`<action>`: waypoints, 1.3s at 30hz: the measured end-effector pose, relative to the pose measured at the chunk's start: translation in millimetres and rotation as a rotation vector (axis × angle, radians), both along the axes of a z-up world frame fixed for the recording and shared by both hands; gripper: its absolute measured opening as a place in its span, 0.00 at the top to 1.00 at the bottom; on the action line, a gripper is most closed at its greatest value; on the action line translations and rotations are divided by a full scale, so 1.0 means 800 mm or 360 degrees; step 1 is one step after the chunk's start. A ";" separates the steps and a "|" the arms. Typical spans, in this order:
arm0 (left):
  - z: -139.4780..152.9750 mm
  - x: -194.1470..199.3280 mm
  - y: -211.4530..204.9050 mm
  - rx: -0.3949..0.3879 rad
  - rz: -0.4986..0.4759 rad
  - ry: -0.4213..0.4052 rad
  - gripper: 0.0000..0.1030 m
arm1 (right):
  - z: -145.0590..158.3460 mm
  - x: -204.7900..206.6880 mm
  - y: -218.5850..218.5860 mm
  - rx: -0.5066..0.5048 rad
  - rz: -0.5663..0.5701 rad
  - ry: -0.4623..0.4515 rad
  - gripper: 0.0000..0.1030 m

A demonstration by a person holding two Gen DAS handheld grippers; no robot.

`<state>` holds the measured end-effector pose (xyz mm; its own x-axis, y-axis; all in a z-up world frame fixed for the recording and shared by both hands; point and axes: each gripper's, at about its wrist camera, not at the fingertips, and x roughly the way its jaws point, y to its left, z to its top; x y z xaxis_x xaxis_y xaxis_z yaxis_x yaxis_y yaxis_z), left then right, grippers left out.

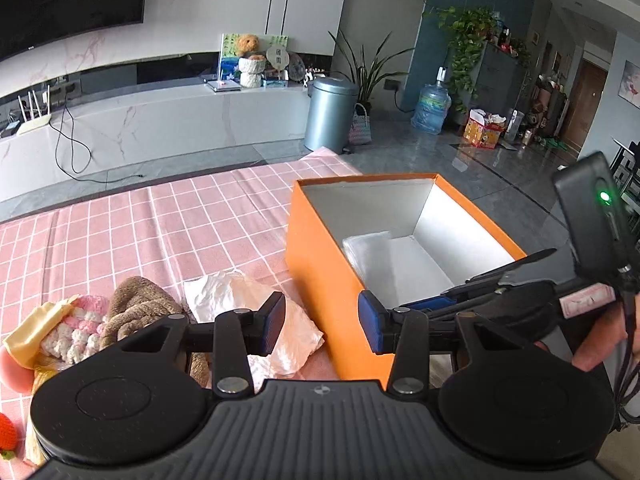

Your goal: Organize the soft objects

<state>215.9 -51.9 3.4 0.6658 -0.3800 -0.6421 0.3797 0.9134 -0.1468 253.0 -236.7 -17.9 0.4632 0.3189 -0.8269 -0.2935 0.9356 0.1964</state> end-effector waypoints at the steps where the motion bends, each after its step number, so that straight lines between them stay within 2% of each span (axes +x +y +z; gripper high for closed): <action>1: -0.002 0.003 -0.001 0.0008 -0.0004 0.0007 0.51 | -0.003 0.006 0.001 -0.0006 -0.0004 0.0022 0.77; 7: -0.017 0.013 0.004 0.0029 -0.0003 0.0048 0.51 | -0.017 0.030 -0.001 -0.0015 -0.0021 0.0090 0.77; 10: -0.018 0.010 0.012 0.0019 0.0000 0.0039 0.51 | -0.013 0.025 -0.003 -0.0023 -0.0021 0.0059 0.77; 15: -0.008 -0.007 0.033 -0.0058 0.0032 -0.0038 0.52 | 0.016 -0.012 0.002 -0.0062 -0.0046 -0.0201 0.74; 19: -0.001 -0.025 0.058 -0.0106 0.0092 -0.0029 0.53 | 0.043 -0.044 0.015 -0.0053 -0.0039 -0.0410 0.69; 25: -0.004 -0.057 0.103 -0.0155 0.0220 -0.0001 0.54 | 0.068 -0.081 0.049 0.0037 0.0052 -0.0592 0.69; 27: -0.007 -0.068 0.116 -0.0147 0.0245 0.0015 0.54 | 0.070 -0.091 0.070 0.0012 0.0116 -0.0624 0.69; 32: -0.027 -0.085 0.146 -0.0191 0.0341 0.0120 0.54 | 0.050 -0.113 0.128 -0.0052 0.0269 -0.0579 0.69; 39: -0.038 -0.095 0.184 -0.0207 0.0489 0.0082 0.51 | 0.012 -0.108 0.174 -0.0202 0.0235 -0.0545 0.64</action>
<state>139.8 95.7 -26.9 0.7298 -0.2474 -0.6374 0.0784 0.9564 -0.2814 166.2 -97.2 -8.1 0.6759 0.3077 -0.6696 -0.4550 0.8891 -0.0507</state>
